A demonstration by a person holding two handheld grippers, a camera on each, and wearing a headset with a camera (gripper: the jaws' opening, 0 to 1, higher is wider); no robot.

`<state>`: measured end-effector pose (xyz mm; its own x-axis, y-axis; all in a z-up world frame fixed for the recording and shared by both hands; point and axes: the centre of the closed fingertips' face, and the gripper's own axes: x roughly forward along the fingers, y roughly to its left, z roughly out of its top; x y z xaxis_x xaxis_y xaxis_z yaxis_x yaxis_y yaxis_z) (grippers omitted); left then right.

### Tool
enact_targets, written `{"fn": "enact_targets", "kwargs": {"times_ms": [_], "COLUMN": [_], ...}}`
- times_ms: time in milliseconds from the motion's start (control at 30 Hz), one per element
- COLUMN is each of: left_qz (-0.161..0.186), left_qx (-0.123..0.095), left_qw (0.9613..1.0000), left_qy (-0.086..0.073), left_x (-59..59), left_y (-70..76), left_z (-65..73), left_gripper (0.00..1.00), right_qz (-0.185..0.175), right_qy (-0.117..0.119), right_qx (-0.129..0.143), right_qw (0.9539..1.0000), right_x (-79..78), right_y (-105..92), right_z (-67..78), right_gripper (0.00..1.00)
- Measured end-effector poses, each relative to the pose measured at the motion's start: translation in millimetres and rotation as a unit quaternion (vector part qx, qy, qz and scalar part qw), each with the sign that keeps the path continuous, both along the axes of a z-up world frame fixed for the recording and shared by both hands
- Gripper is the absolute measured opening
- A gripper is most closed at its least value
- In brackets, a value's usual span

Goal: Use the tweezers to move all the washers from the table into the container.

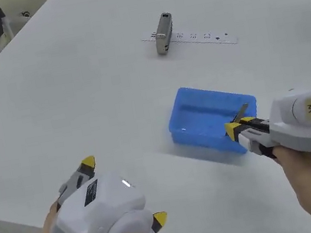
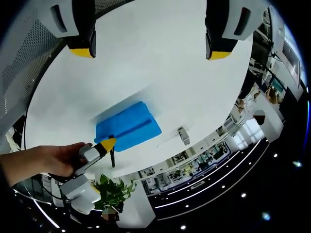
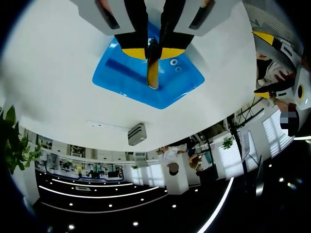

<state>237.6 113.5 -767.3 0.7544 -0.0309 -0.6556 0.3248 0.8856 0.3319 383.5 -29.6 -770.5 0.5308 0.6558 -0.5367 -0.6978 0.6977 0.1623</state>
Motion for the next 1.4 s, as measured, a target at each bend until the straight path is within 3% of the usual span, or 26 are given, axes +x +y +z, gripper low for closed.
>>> {"fn": "enact_targets", "kwargs": {"times_ms": [200,400,533,600,633,733,833,900,1033,1100,1167,1200,1333,1367,1400], "left_qz": [0.001,-0.024,-0.037,-0.046,-0.054,-0.087,-0.110,-0.134,-0.170,-0.193,-0.207,-0.209,-0.240,-0.259,-0.260], "left_qx": [-0.002,-0.011,-0.026,-0.038,-0.056,-0.068,-0.085,-0.091,-0.128,-0.150,-0.166,-0.168,-0.196,-0.207,-0.212], "left_qw": [1.0000,0.9996,0.9989,0.9981,0.9966,0.9937,0.9901,0.9867,0.9772,0.9697,0.9641,0.9632,0.9502,0.9426,0.9413], "left_qy": [0.008,0.014,0.014,0.017,0.029,0.021,0.016,0.014,0.003,-0.013,-0.014,-0.014,-0.031,-0.038,-0.040], "left_x": [-1.3,-4.2,-6.0,-7.1,-10.5,-10.5,-11.8,-11.2,-7.0,-4.4,-5.2,-5.1,-5.3,-6.9,-6.4], "left_y": [3.5,-8.3,-15.0,-18.9,-24.1,-33.7,-42.5,-49.5,-64.4,-74.0,-81.0,-82.0,-95.5,-101.8,-102.6], "left_z": [-3.1,-4.8,-2.6,-2.2,-3.4,4.1,13.2,20.1,44.1,60.3,71.2,73.3,97.6,106.0,109.8], "left_gripper": [0.95,0.94,0.86,0.83,0.79,0.69,0.56,0.51,0.43,0.37,0.34,0.34,0.30,0.30,0.30], "right_qz": [-0.009,-0.018,-0.030,-0.039,-0.042,-0.055,-0.056,-0.053,-0.022,-0.005,0.002,0.007,0.020,0.021,0.023], "right_qy": [0.007,0.008,0.000,-0.017,-0.021,-0.035,-0.045,-0.052,-0.075,-0.090,-0.094,-0.097,-0.103,-0.103,-0.104], "right_qx": [0.001,-0.003,0.003,0.005,0.008,0.032,0.039,0.038,-0.011,-0.039,-0.049,-0.054,-0.068,-0.071,-0.074], "right_qw": [0.9999,0.9998,0.9995,0.9991,0.9989,0.9973,0.9966,0.9965,0.9969,0.9952,0.9943,0.9938,0.9922,0.9920,0.9915], "right_x": [0.1,0.7,-2.9,-3.5,-4.4,-8.4,-15.3,-23.7,-47.4,-60.5,-70.5,-77.9,-96.7,-100.0,-103.4], "right_y": [-0.6,-0.3,1.9,2.3,2.5,4.2,4.8,6.7,10.1,12.9,16.3,19.1,25.3,25.9,26.6], "right_z": [-0.6,0.8,10.8,21.3,26.9,51.5,67.9,76.3,80.1,79.4,79.5,79.7,78.5,77.7,76.4], "right_gripper": [0.04,0.05,0.05,0.05,0.04,0.04,0.04,0.04,0.04,0.04,0.04,0.04,0.04,0.04,0.04]}}
